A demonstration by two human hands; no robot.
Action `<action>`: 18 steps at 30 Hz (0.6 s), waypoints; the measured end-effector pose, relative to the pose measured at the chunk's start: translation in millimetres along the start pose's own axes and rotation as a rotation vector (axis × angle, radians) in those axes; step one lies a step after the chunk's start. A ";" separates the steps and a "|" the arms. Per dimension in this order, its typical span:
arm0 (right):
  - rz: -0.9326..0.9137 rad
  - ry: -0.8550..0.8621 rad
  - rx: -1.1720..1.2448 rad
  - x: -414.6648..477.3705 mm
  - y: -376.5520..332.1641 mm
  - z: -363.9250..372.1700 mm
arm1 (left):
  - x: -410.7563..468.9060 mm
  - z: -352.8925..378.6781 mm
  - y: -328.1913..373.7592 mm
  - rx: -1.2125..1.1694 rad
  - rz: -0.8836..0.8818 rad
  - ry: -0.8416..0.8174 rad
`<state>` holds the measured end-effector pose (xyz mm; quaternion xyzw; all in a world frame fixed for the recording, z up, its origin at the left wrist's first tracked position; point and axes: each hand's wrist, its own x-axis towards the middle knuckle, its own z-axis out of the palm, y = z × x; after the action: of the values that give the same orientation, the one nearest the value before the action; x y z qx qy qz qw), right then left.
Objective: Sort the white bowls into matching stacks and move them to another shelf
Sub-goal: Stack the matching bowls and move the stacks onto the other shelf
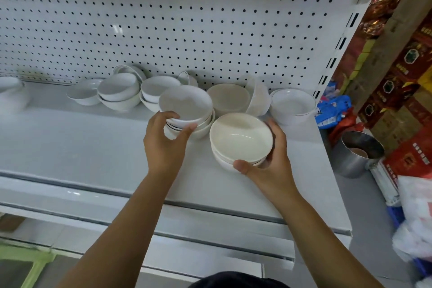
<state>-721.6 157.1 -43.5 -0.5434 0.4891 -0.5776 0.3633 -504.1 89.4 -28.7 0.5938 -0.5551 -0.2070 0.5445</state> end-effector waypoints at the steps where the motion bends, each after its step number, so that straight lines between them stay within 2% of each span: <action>1: -0.009 0.013 0.010 -0.7 -0.8 -0.9 | 0.0 0.1 -0.2 -0.022 -0.009 0.005; 10: -0.102 0.093 -0.165 33.0 -41.2 -4.1 | 2.4 -23.9 1.3 -0.239 -0.018 0.164; 13: -0.037 -0.009 -0.267 54.9 -65.5 10.8 | 6.8 -39.9 -4.4 -0.258 -0.025 0.191; 18: 0.056 -0.360 -0.593 96.3 -97.9 55.5 | 15.1 -65.8 -28.0 -0.220 -0.061 0.156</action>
<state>-670.1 81.3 72.9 -0.7047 0.5784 -0.2952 0.2858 -431.5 97.5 -26.8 0.5615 -0.4666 -0.2362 0.6412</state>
